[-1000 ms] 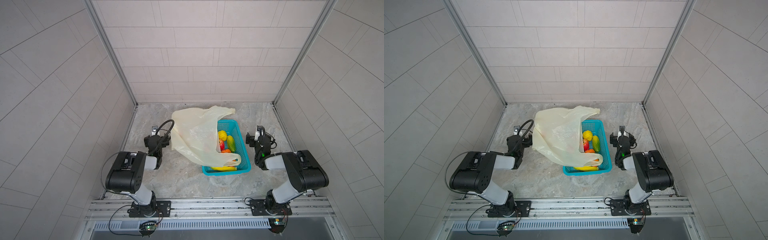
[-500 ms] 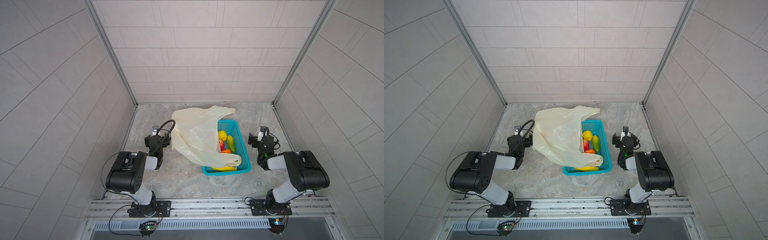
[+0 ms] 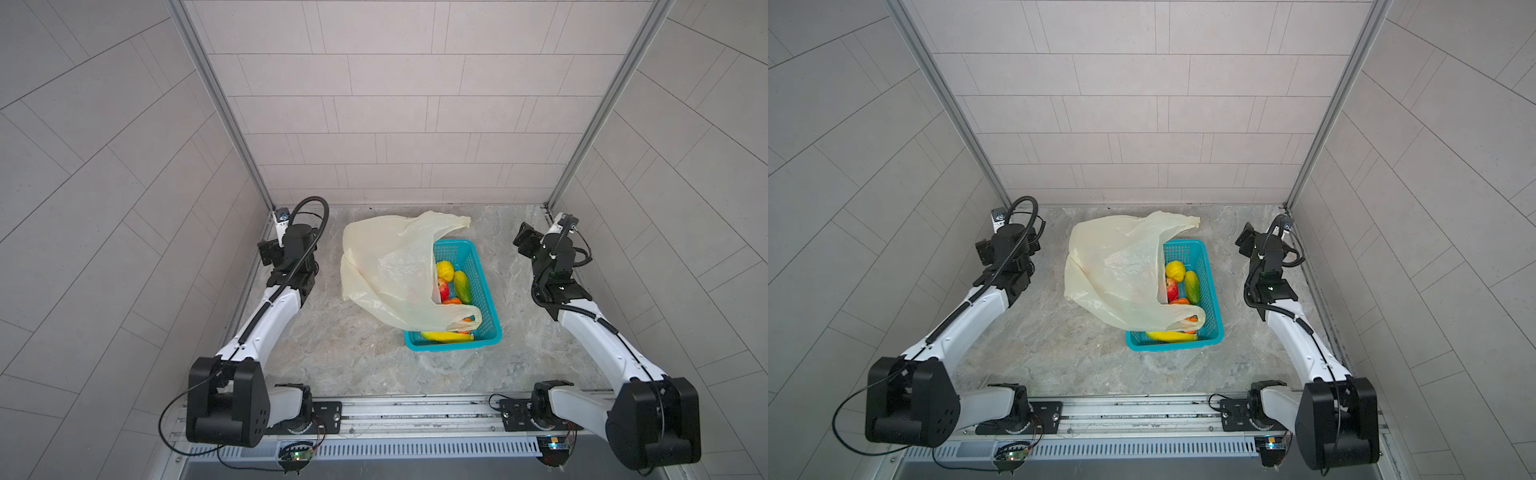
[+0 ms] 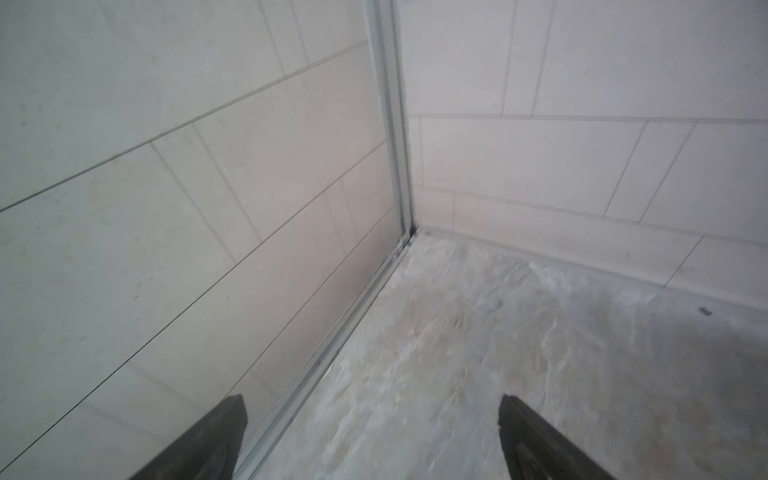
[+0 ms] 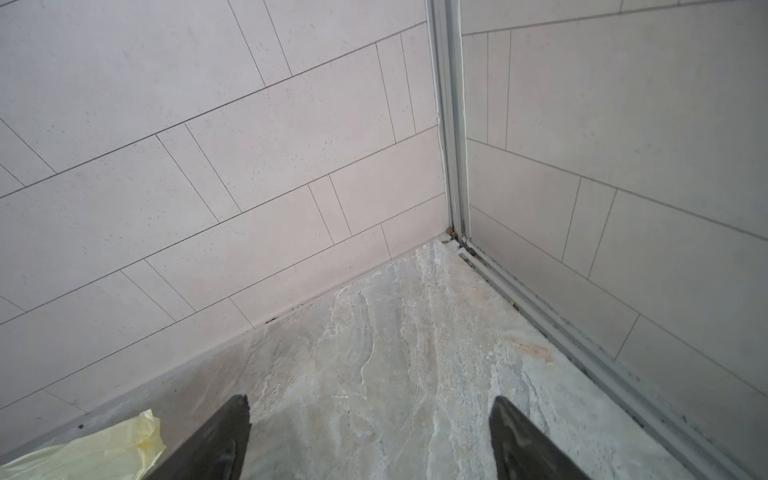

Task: Place the fruits into the plastic bag
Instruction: 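Reach the left gripper to the bag's handle while the right arm rises toward the basket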

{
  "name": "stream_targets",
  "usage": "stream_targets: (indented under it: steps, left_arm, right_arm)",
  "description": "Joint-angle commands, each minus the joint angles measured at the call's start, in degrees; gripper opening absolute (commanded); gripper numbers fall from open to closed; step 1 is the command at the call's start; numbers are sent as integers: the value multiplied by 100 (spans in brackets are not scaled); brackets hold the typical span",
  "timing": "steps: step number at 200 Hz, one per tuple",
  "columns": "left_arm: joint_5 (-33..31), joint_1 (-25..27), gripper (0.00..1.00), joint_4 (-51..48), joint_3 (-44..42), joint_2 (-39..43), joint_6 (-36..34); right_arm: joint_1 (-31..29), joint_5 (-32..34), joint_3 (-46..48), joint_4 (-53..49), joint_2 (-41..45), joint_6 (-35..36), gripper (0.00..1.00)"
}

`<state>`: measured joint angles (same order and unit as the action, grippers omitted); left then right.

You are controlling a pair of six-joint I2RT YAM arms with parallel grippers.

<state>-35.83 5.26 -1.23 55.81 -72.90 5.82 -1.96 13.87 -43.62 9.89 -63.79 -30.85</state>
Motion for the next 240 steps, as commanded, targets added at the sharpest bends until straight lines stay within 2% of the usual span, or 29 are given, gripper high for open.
stream_targets:
  steps: [1,20,39,57,74,111,161,220,240]
  left_arm:
    - [234,524,100,-2364,1295,244,747]
    - [931,1509,100,-3283,2303,49,1063]
    - [1222,2707,100,-3860,3016,-471,1270]
    - [1791,3333,100,-4007,3267,-964,1678]
    - [1817,3711,100,-4006,3353,-1379,1851]
    - [1997,3812,100,-3942,3307,-1631,2258]
    - [2124,3785,100,-3836,3347,-1884,2321]
    - [1996,3702,100,-3770,3396,-2373,2647]
    - [2104,3684,90,-3776,3436,-2523,2645]
  right_arm:
    - [-305,-392,268,-1393,121,-1025,86]
    - [-621,-751,325,-1634,196,-932,86]
    - [-714,-1322,-11,-2226,-43,-677,86]
    - [-764,-1464,-548,-3015,-322,-535,86]
    - [-788,-1404,-802,-3281,-375,-413,85]
    - [-784,-1720,-522,-2742,-126,-256,84]
    - [-822,-1739,-604,-2801,-152,-50,84]
    - [-912,-1853,-578,-2712,-182,-21,84]
    - [-997,-1797,-568,-2729,-200,2,84]
